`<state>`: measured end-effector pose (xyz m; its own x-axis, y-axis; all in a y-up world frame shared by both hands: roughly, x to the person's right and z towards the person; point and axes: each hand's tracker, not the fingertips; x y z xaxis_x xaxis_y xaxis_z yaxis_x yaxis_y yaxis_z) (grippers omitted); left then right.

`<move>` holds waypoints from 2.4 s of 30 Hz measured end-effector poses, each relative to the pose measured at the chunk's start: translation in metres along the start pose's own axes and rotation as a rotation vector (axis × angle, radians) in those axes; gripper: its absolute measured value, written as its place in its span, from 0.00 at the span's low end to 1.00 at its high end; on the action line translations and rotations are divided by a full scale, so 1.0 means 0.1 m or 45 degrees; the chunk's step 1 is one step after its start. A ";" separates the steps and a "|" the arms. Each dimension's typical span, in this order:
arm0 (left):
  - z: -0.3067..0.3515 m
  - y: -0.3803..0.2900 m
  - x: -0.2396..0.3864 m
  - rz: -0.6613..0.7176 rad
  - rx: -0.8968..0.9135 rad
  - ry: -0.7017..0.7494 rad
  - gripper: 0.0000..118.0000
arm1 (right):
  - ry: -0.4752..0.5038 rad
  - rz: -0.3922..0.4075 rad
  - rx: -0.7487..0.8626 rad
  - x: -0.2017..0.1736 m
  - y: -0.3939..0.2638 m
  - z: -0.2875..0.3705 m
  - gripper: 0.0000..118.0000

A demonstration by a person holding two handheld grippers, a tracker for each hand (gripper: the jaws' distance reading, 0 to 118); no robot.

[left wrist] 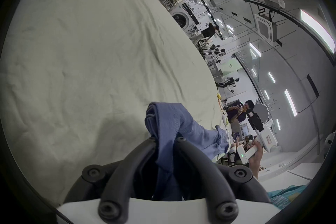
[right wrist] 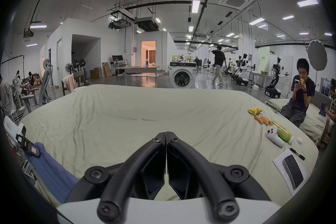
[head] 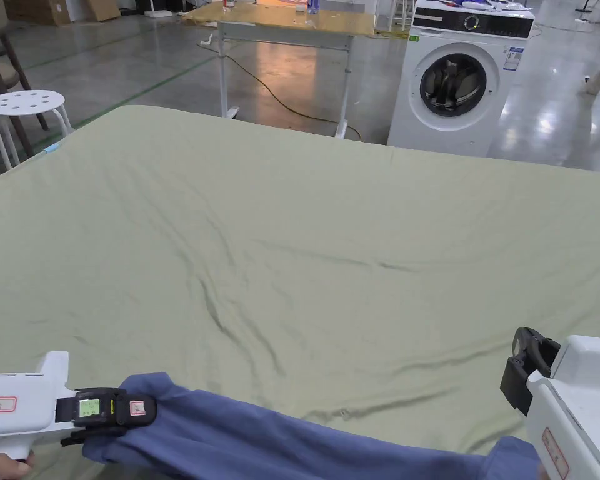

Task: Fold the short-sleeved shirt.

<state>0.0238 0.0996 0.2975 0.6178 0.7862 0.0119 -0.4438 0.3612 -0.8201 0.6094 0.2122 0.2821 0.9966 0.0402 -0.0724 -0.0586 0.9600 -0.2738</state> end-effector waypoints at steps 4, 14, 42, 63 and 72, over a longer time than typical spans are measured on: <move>0.17 0.09 0.25 -0.032 0.020 0.060 0.06 | -0.005 0.005 0.014 0.06 0.04 0.00 0.00; 0.68 0.34 0.83 -0.131 0.063 0.431 0.06 | 0.016 0.001 0.035 0.10 0.09 -0.06 0.00; -2.02 -0.73 1.98 -0.283 -0.405 0.380 0.06 | -0.038 -0.037 0.003 0.33 -0.09 0.10 0.00; -1.57 -0.56 2.15 -0.353 -0.289 0.297 0.02 | -0.029 -0.033 0.006 0.30 -0.03 0.12 0.00; -2.09 -1.07 2.02 -0.406 -0.534 0.261 0.02 | -0.038 -0.020 -0.019 0.32 -0.08 0.15 0.00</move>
<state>0.3320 0.1148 0.2681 0.8113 0.5419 0.2194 0.0557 0.3020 -0.9517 0.6422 0.2097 0.2968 0.9987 0.0339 -0.0392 -0.0438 0.9564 -0.2887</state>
